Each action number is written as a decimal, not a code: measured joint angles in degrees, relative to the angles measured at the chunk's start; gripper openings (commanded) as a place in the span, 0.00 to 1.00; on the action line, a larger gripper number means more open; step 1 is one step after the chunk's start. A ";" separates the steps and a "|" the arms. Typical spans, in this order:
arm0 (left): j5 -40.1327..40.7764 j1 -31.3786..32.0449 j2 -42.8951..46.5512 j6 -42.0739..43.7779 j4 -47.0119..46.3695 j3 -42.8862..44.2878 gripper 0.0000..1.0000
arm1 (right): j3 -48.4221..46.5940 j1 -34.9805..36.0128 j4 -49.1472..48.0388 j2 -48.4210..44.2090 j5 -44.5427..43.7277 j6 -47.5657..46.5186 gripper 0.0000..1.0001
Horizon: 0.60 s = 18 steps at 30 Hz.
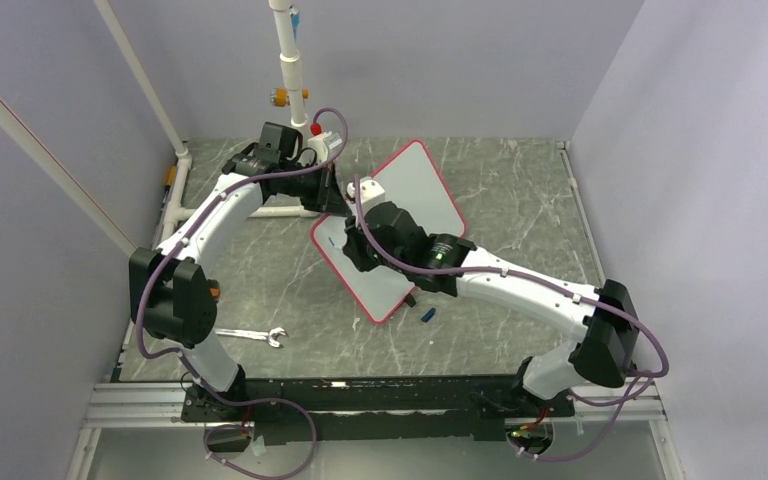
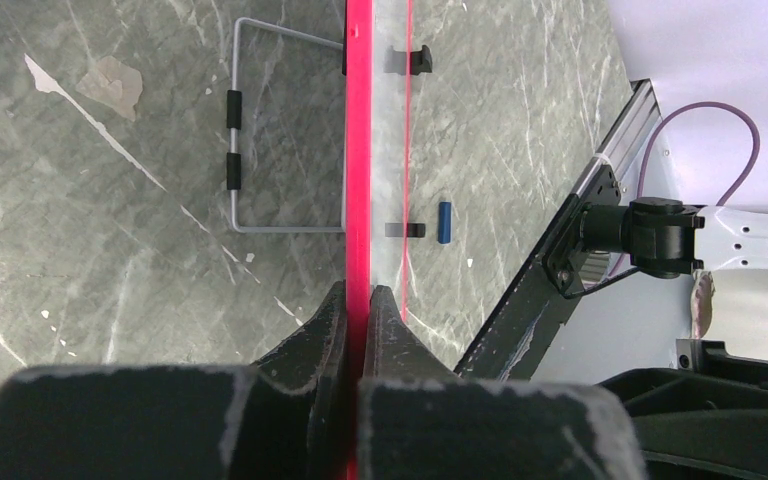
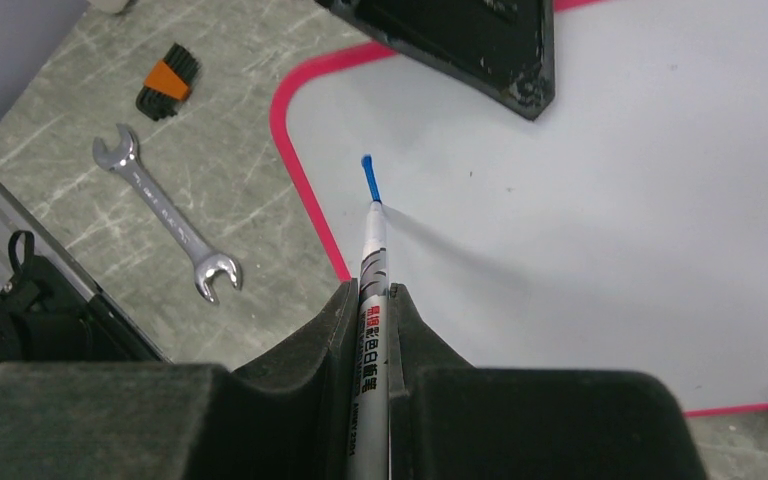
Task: Write a sentence on the whiteboard
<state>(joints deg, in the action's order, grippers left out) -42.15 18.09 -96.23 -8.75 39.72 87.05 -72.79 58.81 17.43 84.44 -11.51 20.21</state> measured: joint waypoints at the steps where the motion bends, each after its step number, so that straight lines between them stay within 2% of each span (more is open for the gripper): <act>1: 0.00 0.00 0.00 0.02 0.00 -0.02 0.00 | 0.57 0.07 0.02 -0.24 0.00 0.24 0.00; 18: -0.04 0.11 0.02 -0.13 -0.02 -0.02 0.00 | 4.66 1.20 2.60 -4.13 -0.07 2.34 0.00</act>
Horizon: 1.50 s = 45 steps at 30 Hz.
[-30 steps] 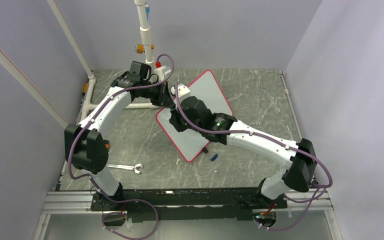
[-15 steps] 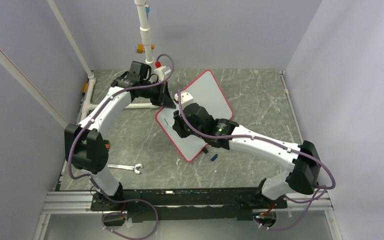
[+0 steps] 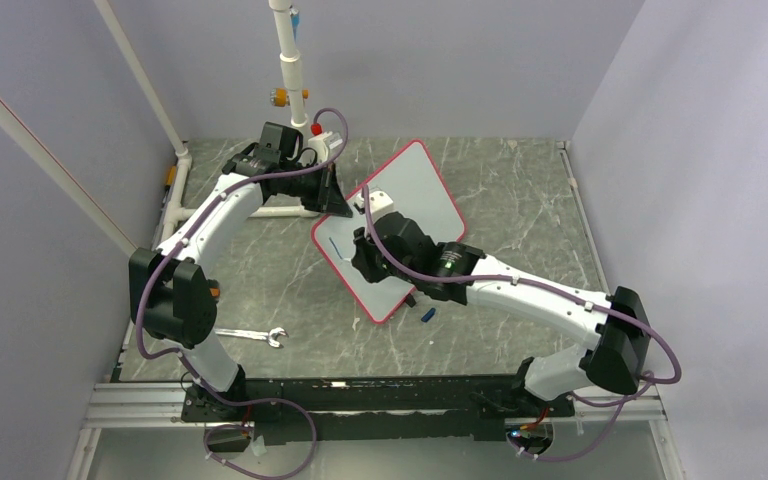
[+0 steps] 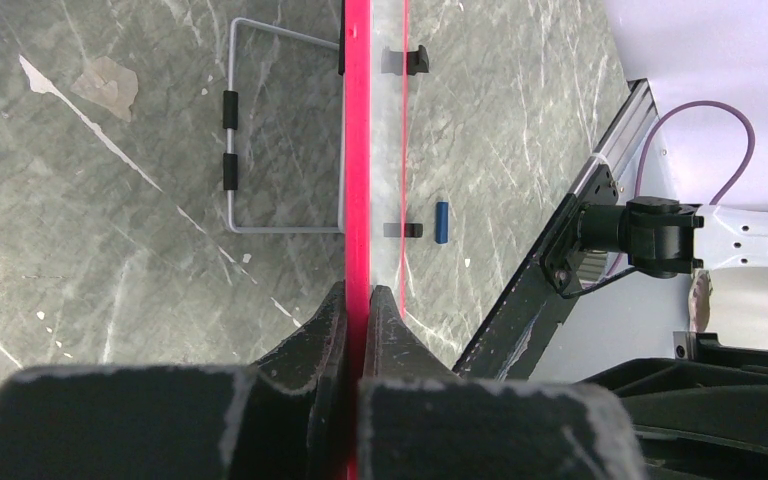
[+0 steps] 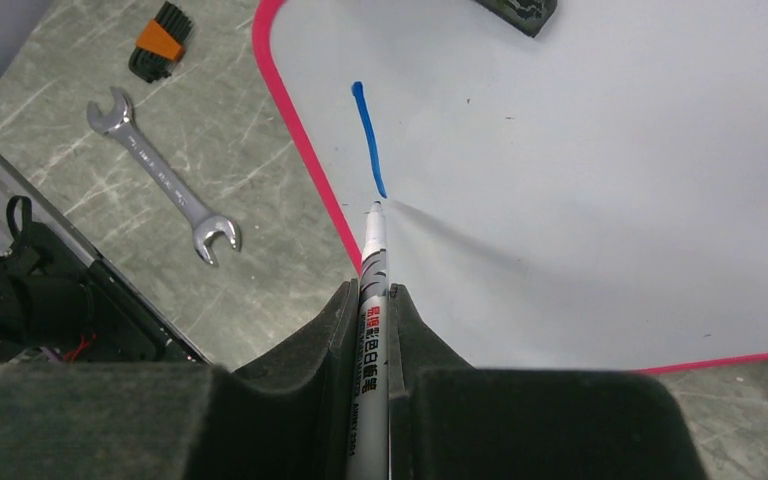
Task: Write a sentence on the whiteboard
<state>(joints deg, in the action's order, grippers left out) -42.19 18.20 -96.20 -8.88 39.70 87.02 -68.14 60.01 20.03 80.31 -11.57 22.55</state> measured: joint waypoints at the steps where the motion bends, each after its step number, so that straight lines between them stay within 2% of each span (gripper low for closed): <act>1: 0.00 0.00 0.00 0.00 0.00 0.00 0.00 | -0.11 0.04 0.02 -0.07 0.00 0.00 0.00; 19: 0.02 0.02 0.04 0.02 0.00 0.00 0.00 | -4.81 0.09 -1.09 3.52 -1.90 -1.27 0.00; 45: 0.07 0.02 0.07 0.07 -0.02 0.00 0.00 | -4.87 -0.15 -1.03 4.07 -6.21 -1.73 0.00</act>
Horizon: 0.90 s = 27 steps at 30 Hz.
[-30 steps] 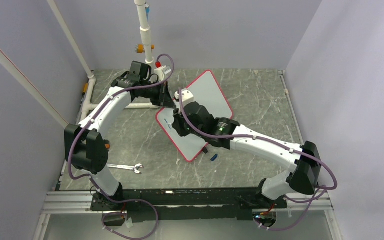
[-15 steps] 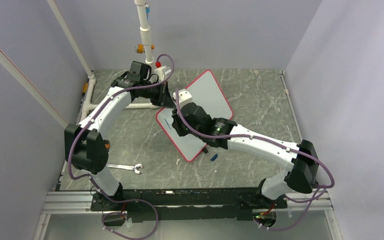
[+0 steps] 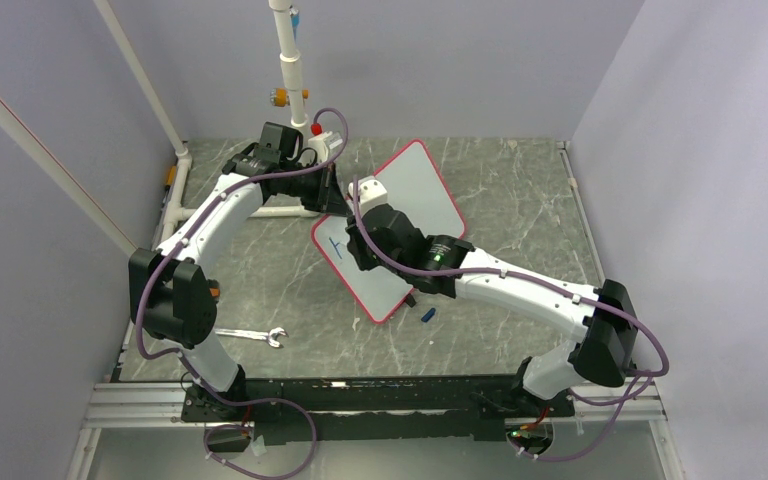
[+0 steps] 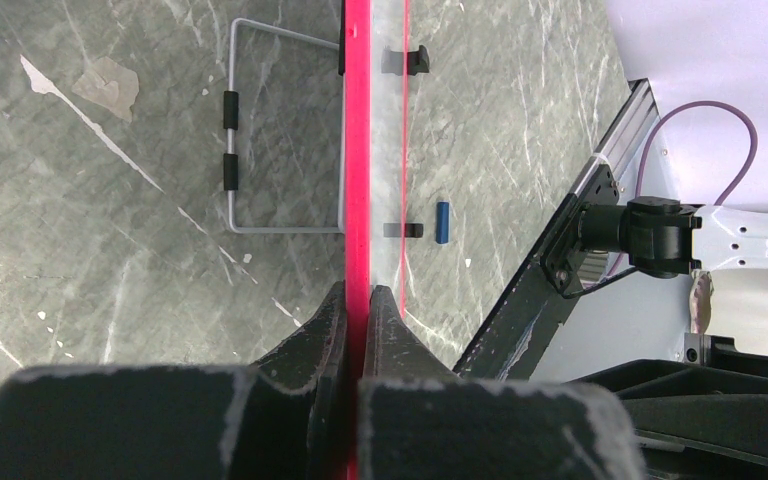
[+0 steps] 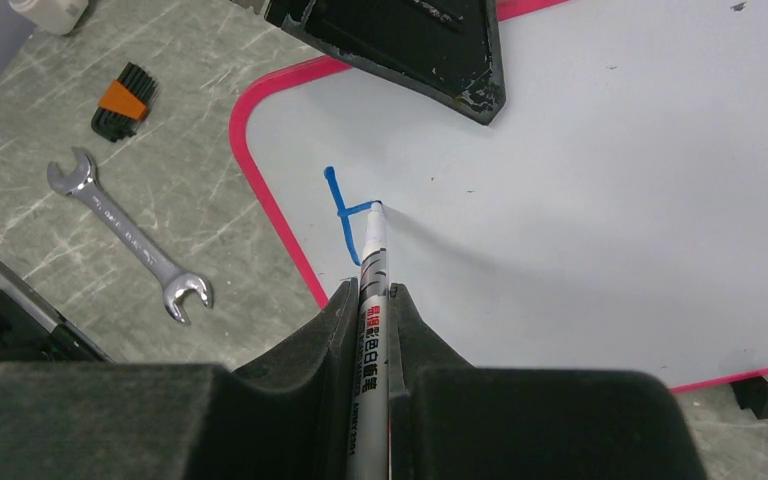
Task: Write a sentence on the whiteboard
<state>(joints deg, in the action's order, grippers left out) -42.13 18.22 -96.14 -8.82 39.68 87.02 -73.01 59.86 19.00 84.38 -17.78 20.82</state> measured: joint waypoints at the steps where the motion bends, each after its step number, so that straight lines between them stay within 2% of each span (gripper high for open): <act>1: 0.00 0.00 0.02 0.00 0.00 0.00 0.00 | 0.00 0.00 0.00 -0.02 0.00 0.00 0.00; 27: -0.02 0.04 0.04 -0.02 0.02 0.00 0.00 | -4.79 -0.15 -1.25 1.92 -2.19 -0.28 0.00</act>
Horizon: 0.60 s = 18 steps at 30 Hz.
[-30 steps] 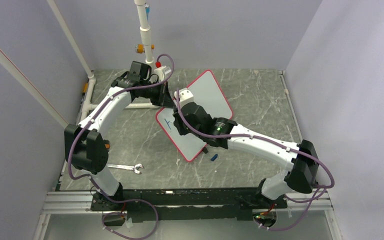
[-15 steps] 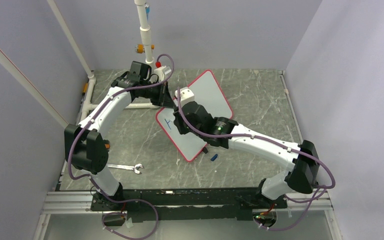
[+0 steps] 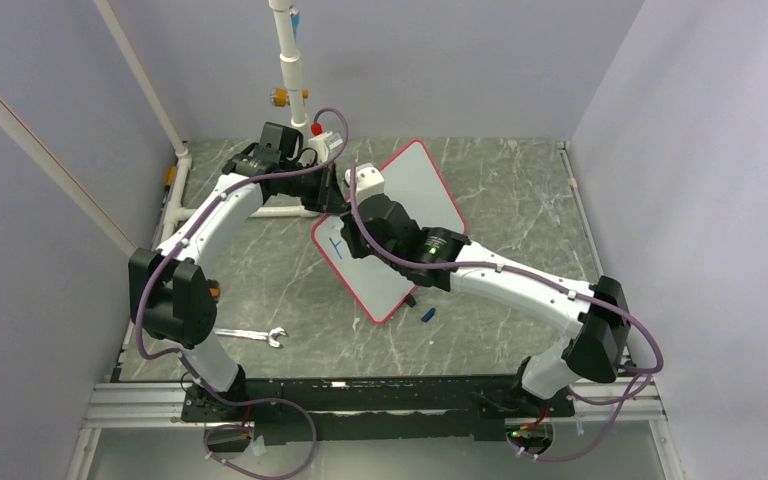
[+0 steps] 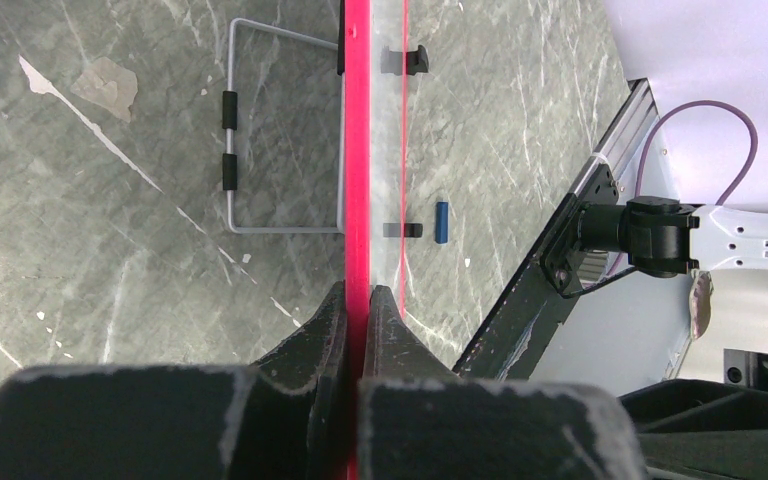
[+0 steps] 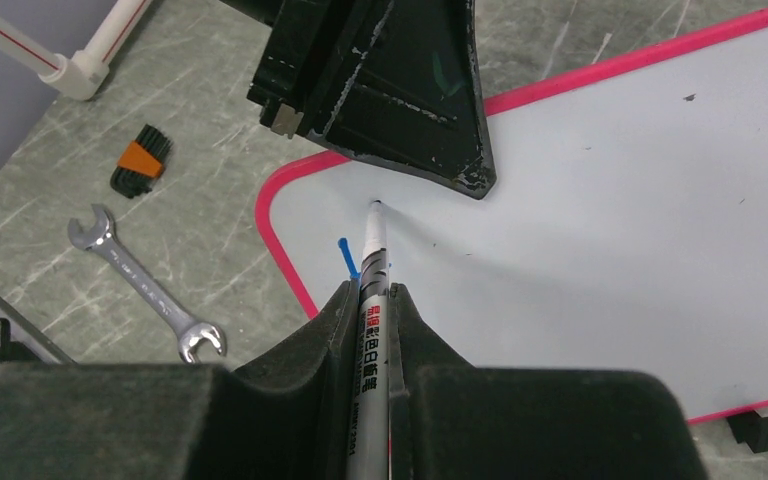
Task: Write a sentence on the whiteboard
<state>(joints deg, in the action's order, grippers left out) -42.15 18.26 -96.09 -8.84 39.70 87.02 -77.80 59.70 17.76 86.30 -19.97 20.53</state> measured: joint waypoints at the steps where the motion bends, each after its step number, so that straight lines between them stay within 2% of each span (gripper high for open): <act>1: 0.00 0.00 0.00 0.00 0.00 0.00 0.00 | 0.00 0.00 0.02 0.24 -0.15 0.00 0.00; 18: 0.42 0.00 0.00 0.04 0.02 0.00 0.00 | 3.50 0.00 -0.37 -0.85 -0.44 0.68 0.00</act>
<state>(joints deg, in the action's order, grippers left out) -41.74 18.26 -96.09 -8.80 39.72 87.02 -74.30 59.70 17.39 85.45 -20.40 21.21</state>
